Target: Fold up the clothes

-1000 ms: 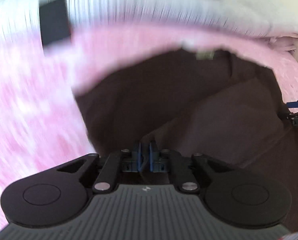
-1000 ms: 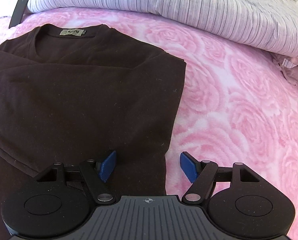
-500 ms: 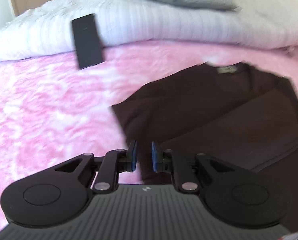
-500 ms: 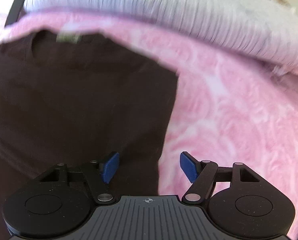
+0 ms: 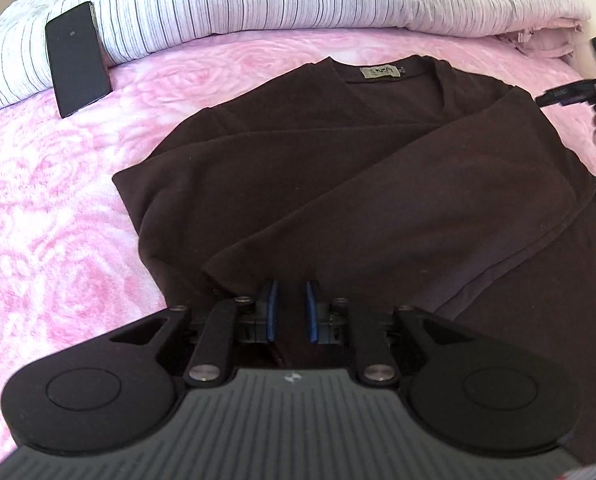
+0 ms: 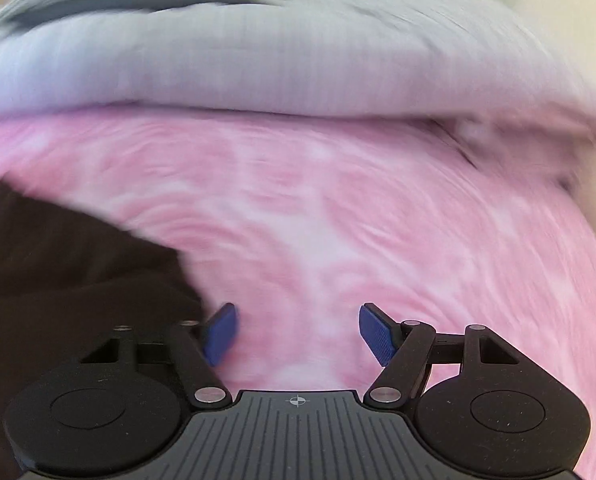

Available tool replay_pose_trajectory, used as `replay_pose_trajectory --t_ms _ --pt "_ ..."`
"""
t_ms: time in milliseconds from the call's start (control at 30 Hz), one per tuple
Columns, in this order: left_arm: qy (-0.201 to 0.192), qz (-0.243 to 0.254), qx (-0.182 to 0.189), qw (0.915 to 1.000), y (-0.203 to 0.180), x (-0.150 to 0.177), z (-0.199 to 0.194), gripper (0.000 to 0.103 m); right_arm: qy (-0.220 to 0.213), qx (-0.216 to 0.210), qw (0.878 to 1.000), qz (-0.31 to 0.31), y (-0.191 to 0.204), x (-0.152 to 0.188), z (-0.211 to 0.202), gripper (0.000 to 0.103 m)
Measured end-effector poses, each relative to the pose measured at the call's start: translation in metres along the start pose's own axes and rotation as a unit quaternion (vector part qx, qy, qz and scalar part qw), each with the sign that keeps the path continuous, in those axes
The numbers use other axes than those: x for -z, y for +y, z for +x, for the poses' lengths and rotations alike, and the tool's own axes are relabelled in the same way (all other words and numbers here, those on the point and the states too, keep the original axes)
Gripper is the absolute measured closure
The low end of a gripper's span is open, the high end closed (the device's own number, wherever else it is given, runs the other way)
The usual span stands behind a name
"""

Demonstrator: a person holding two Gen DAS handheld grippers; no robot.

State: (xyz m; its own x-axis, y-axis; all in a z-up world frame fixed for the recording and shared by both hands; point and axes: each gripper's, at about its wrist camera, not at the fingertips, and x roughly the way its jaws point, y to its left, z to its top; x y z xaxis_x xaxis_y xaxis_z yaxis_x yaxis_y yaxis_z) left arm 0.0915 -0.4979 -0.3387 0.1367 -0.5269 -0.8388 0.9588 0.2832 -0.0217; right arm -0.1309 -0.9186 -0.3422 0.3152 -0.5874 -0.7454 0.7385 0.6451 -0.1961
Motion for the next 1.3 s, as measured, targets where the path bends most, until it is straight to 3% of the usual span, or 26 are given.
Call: replay_pose_trajectory --t_ms 67,233,300,367,467,667,933,1067,1300 --pt "0.000 -0.007 -0.011 0.9999 -0.002 -0.005 -0.008 0.090 -0.006 -0.013 1.000 0.006 -0.004 0.002 -0.018 0.034" --pt "0.007 -0.015 -0.006 0.9999 -0.008 0.007 -0.022 0.090 -0.019 -0.104 0.994 -0.038 0.022 0.030 -0.075 0.034" --pt "0.022 -0.001 -0.007 0.9997 -0.010 0.018 -0.016 0.090 -0.009 -0.139 0.988 -0.060 0.037 0.049 -0.086 0.034" --pt "0.009 0.014 -0.009 0.9998 -0.011 0.024 -0.017 0.090 0.017 -0.155 0.984 -0.089 0.049 0.073 -0.087 0.034" --pt "0.018 0.014 -0.019 0.9996 -0.011 0.024 -0.022 0.089 0.046 -0.148 0.983 -0.102 0.054 0.100 -0.087 0.033" --pt "0.045 0.010 -0.043 0.9980 -0.010 0.048 -0.058 0.089 0.077 -0.120 0.985 -0.102 0.042 0.123 -0.129 0.033" --pt "0.073 -0.007 -0.011 0.9973 -0.031 0.114 -0.134 0.088 0.138 -0.132 0.978 -0.079 0.041 0.189 -0.222 0.033" --pt "0.087 0.044 0.016 0.9951 -0.045 0.149 -0.162 0.084 0.159 -0.147 0.974 -0.068 0.054 0.224 -0.270 0.033" --pt "0.110 0.101 0.028 0.9884 -0.075 0.195 -0.190 0.082 0.160 -0.162 0.969 -0.097 0.066 0.260 -0.316 0.033"
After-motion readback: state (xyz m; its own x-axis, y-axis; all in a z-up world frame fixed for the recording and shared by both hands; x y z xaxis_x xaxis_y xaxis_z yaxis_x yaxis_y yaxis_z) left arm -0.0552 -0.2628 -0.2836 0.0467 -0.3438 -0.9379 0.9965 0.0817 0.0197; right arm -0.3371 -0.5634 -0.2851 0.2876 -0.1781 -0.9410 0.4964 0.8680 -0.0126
